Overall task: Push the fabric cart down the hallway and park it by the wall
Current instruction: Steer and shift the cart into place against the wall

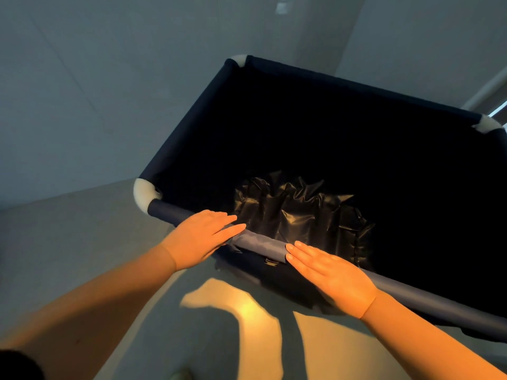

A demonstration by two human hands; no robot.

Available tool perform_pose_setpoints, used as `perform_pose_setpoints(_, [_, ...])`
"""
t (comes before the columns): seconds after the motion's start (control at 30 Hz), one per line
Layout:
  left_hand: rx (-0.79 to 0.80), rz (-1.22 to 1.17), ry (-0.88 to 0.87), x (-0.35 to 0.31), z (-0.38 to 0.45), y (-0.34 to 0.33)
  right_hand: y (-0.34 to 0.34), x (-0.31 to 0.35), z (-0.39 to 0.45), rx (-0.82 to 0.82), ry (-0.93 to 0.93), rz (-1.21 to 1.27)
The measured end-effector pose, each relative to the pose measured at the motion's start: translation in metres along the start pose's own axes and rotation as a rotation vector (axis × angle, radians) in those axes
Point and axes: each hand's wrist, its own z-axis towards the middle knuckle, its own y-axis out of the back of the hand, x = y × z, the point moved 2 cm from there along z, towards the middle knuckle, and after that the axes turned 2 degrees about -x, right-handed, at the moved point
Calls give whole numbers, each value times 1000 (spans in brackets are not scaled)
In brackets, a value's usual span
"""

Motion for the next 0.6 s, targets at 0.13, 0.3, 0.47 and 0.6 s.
perform_pose_setpoints(0.13, [-107,5,99,13,13,-9,2,-8,16,-54,-78,-10])
perform_pose_setpoints(0.3, [-207,4,145,34,26,-15,6,-12,38,-111,-148,-86])
perform_pose_setpoints(0.47, [-251,-15,183,46,24,-19,5,-11,52,-149,-149,-121])
perform_pose_setpoints(0.6, [-263,-21,198,52,12,-19,3,-6,61,-153,-113,-154])
